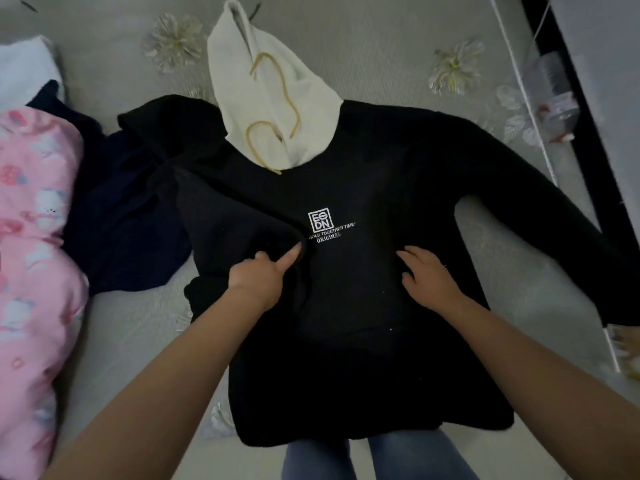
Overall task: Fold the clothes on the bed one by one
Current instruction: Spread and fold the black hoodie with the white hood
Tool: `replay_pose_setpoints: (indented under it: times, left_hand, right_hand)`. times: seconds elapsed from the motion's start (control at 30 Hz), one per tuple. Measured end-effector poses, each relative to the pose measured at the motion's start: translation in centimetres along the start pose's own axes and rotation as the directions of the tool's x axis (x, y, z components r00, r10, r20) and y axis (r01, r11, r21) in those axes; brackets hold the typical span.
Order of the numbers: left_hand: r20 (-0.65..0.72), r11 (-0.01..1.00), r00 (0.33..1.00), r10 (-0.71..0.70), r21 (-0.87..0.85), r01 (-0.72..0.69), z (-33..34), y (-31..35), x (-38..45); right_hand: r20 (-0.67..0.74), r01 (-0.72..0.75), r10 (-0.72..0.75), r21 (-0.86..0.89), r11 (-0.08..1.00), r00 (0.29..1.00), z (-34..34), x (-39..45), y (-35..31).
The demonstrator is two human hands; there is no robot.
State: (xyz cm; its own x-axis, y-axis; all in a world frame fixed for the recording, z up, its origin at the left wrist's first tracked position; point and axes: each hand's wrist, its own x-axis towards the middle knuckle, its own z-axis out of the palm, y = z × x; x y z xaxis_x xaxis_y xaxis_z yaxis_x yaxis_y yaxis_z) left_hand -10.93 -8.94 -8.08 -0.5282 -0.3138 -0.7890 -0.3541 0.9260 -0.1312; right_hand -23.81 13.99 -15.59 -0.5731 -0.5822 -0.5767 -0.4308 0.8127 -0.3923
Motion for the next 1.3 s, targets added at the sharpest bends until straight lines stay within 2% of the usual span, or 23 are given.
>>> replay_pose_setpoints:
  times: [0.07, 0.1, 0.17, 0.2, 0.23, 0.27, 0.3, 0.33, 0.37, 0.4, 0.43, 0.47, 0.53, 0.57, 0.6, 0.63, 0.67, 0.73, 0.77, 0.87, 0.97, 1.13, 1.3]
  left_hand:
    - [-0.004, 0.991, 0.999, -0.033, -0.13, 0.032, -1.5, 1.1, 0.5]
    - [-0.014, 0.964, 0.998, -0.056, -0.261, 0.05, -2.6, 1.9, 1.1]
    - [-0.057, 0.796, 0.988, -0.146, -0.6, 0.082, -5.2, 3.9, 2.8]
    - [-0.066, 0.633, 0.978, -0.199, -0.77, 0.077, -6.7, 5.1, 3.6]
    - [-0.044, 0.401, 0.977, -0.208, -0.915, 0.044, -8.0, 6.3, 4.3]
    - [-0.018, 0.129, 0.99, -0.142, -0.992, 0.0, -9.0, 7.6, 4.9]
    - [-0.013, -0.133, 0.999, -0.043, -0.991, -0.019, -9.7, 8.9, 5.1]
    - [-0.026, -0.336, 0.999, 0.043, -0.942, -0.01, -10.0, 9.9, 5.2]
    - [-0.051, -0.447, 0.995, 0.092, -0.894, -0.004, -9.9, 10.6, 5.3]
    - [-0.083, -0.458, 0.992, 0.1, -0.888, -0.028, -9.7, 11.0, 5.5]
    - [-0.113, -0.375, 0.991, 0.073, -0.924, -0.078, -9.2, 11.1, 5.6]
    - [-0.159, -0.211, 0.987, 0.012, -0.965, -0.153, -8.5, 10.8, 5.7]
    - [-0.319, 0.271, 0.938, -0.135, -0.922, -0.275, -6.9, 9.4, 6.0]
    - [-0.409, 0.512, 0.897, -0.169, -0.814, -0.275, -5.9, 8.3, 6.1]
    - [-0.483, 0.699, 0.859, -0.169, -0.673, -0.241, -5.1, 7.2, 6.2]
    - [-0.524, 0.828, 0.838, -0.154, -0.531, -0.18, -4.3, 5.9, 6.3]
    - [-0.526, 0.91, 0.838, -0.147, -0.405, -0.094, -3.8, 4.8, 6.4]
    - [-0.459, 0.978, 0.871, -0.175, -0.185, 0.099, -3.4, 2.5, 6.6]
    - [-0.42, 0.983, 0.889, -0.185, -0.079, 0.168, -3.6, 1.4, 6.8]
    - [-0.373, 0.962, 0.907, -0.196, 0.105, 0.251, -4.8, -2.1, 7.6]
    - [-0.374, 0.953, 0.889, -0.264, 0.042, 0.3, -5.9, -4.8, 7.6]
    - [-0.37, 0.891, 0.811, -0.452, -0.236, 0.389, -4.4, -9.8, 6.3]
    - [-0.368, 0.896, 0.828, -0.424, -0.039, 0.442, -1.5, -14.8, 5.4]
  right_hand:
    - [0.043, 0.025, -0.026, 0.027, 0.999, 0.999, -0.4, 0.0, 0.8]
    - [0.06, 0.033, -0.036, 0.045, 0.998, 0.998, -0.8, -0.2, 1.3]
    - [0.027, 0.033, -0.036, 0.1, 0.994, 0.999, -1.5, -0.4, 3.0]
    - [0.005, -0.003, 0.003, 0.166, 0.986, 1.0, -1.9, -0.6, 3.7]
    - [-0.01, -0.037, 0.04, 0.204, 0.978, 0.999, -2.3, -0.8, 4.6]
    - [-0.021, -0.101, 0.112, 0.286, 0.953, 0.994, -2.8, -1.1, 5.4]
    - [-0.023, -0.167, 0.19, 0.381, 0.91, 0.982, -3.1, -1.3, 6.1]
    - [-0.038, -0.233, 0.277, 0.442, 0.866, 0.96, -3.4, -1.5, 6.8]
    - [-0.048, -0.263, 0.334, 0.514, 0.816, 0.942, -3.7, -1.5, 7.4]
    - [-0.045, -0.271, 0.361, 0.575, 0.772, 0.932, -3.8, -1.4, 7.9]
    - [-0.053, -0.264, 0.385, 0.641, 0.72, 0.922, -4.0, -1.3, 8.2]
    - [-0.069, -0.239, 0.4, 0.707, 0.666, 0.914, -4.3, -1.2, 8.3]
    - [-0.089, -0.185, 0.411, 0.794, 0.579, 0.907, -5.1, -0.8, 8.0]
    - [-0.125, -0.177, 0.415, 0.768, 0.616, 0.901, -5.3, -0.5, 7.7]
    - [-0.186, -0.176, 0.397, 0.677, 0.715, 0.899, -5.3, -0.2, 7.5]
    - [-0.258, -0.178, 0.37, 0.552, 0.815, 0.892, -5.4, 0.3, 7.0]
    - [-0.333, -0.162, 0.316, 0.416, 0.895, 0.888, -5.4, 0.7, 6.4]
    - [-0.372, -0.106, 0.154, 0.147, 0.983, 0.916, -5.6, 1.9, 5.1]
    - [-0.332, -0.086, 0.095, 0.041, 0.995, 0.939, -5.8, 2.7, 4.5]
    - [-0.207, -0.125, 0.095, -0.135, 0.983, 0.974, -6.5, 5.5, 3.0]
    - [-0.221, -0.154, 0.093, -0.277, 0.949, 0.971, -7.7, 6.8, 1.5]
    - [-0.295, -0.091, 0.017, -0.238, 0.967, 0.955, -10.8, 8.7, -2.5]
    - [-0.232, -0.057, -0.012, -0.288, 0.956, 0.973, -12.6, 11.8, -6.8]
